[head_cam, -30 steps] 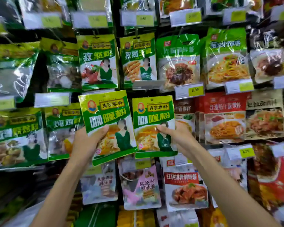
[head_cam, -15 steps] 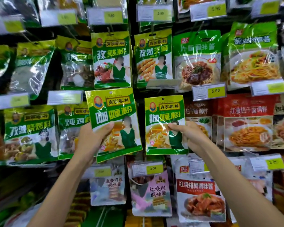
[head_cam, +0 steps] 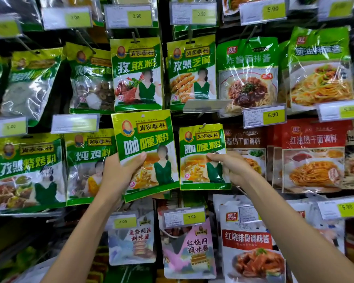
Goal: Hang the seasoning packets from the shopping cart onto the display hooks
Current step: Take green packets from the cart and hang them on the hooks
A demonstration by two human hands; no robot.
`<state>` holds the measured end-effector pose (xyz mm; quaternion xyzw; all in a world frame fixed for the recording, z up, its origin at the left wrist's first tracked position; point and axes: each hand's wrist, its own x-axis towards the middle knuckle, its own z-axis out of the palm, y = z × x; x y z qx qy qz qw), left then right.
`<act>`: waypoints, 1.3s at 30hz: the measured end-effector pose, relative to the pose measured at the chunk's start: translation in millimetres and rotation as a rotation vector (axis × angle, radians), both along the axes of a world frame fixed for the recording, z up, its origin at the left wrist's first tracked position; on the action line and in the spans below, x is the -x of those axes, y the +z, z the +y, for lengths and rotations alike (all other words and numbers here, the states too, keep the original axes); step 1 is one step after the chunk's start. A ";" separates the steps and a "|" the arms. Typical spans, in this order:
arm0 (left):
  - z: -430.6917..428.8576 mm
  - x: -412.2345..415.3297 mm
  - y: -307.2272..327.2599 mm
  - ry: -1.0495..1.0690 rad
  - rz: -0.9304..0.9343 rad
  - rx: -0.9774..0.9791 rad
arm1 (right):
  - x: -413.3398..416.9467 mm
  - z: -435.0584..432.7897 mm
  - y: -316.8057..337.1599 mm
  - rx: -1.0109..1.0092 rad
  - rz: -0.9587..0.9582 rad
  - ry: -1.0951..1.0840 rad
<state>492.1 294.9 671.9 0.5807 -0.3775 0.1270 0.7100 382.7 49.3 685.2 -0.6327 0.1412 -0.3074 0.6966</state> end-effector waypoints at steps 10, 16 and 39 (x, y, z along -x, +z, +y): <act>7.6 -7.7 -1.0 0.004 -0.008 -0.036 | -35.8 -8.5 -2.0 0.136 0.141 -0.207; 0.0 0.9 -9.6 -0.072 0.003 -0.034 | -26.3 -7.6 -13.8 0.315 0.105 -0.263; -50.0 43.1 -6.7 0.007 -0.185 -0.259 | 31.6 29.9 -30.6 0.273 -0.301 0.082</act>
